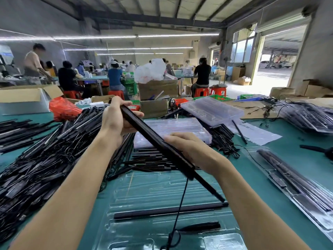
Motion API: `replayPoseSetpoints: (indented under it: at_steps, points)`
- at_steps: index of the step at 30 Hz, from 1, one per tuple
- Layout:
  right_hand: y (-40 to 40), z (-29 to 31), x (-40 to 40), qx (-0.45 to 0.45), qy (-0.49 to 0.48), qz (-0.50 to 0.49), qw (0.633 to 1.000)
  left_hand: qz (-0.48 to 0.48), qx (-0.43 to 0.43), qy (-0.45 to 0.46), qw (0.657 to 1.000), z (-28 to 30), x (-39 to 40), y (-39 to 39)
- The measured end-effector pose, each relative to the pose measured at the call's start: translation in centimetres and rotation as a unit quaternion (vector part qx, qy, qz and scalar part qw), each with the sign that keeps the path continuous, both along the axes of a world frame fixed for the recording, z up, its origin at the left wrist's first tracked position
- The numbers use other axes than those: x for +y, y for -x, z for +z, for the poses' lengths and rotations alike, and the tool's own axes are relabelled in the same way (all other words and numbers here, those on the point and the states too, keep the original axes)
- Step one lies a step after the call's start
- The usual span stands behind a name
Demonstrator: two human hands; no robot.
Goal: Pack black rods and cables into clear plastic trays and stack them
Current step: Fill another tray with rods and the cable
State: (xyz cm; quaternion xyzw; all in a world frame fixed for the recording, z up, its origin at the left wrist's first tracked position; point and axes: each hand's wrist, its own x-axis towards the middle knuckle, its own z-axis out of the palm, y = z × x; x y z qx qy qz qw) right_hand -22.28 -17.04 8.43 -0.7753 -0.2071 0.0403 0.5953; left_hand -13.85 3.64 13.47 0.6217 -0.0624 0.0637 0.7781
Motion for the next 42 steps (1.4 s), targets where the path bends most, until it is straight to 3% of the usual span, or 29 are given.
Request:
replayPoseSetpoints:
  at_steps: [2, 4, 9, 11, 15, 17, 22, 24, 29, 36, 42]
  points:
    - [0.4, -1.2, -1.2, 0.096, -0.059, 0.134, 0.985, -0.009, 0.003, 0.038, 0.999, -0.6, 0.6, -0.1]
    - [0.8, -2.6, -1.5, 0.147, -0.057, 0.219, 0.963, -0.028, 0.005, 0.068, 0.997, -1.2, 1.0, -0.2]
    - [1.5, -4.8, -2.5, 0.214, -0.097, 0.282, 0.93, -0.063, 0.029, 0.127, 0.99, -2.5, 2.2, -0.6]
    - [1.8, -4.1, -3.4, 0.218, -0.072, 0.244, 0.942, -0.064, 0.048, 0.144, 0.986, -3.3, 2.6, -0.7]
    - [1.8, -2.6, -4.8, 0.182, 0.057, 0.026, 0.981, -0.07, 0.084, 0.16, 0.981, -5.6, 3.7, -0.4]
    - [1.8, -2.0, -5.7, 0.158, 0.029, -0.015, 0.987, -0.075, 0.094, 0.175, 0.977, -7.0, 4.1, 0.1]
    - [2.0, -1.3, -7.5, 0.115, -0.181, 0.146, 0.966, -0.09, 0.102, 0.268, 0.954, -10.8, 4.0, 1.4]
    - [1.8, -1.7, -7.7, 0.131, -0.153, 0.17, 0.965, -0.093, 0.105, 0.285, 0.948, -11.9, 4.0, 1.6]
    - [1.5, -3.0, -8.3, 0.192, -0.013, 0.1, 0.976, -0.091, 0.092, 0.317, 0.94, -12.9, 4.4, 1.7]
    - [1.2, -5.0, -8.3, 0.209, 0.003, -0.008, 0.978, -0.119, 0.067, 0.346, 0.928, -13.3, 4.6, 1.5]
    - [0.8, -5.4, -7.8, 0.195, 0.032, -0.038, 0.979, -0.144, 0.055, 0.382, 0.911, -14.1, 4.5, 1.5]
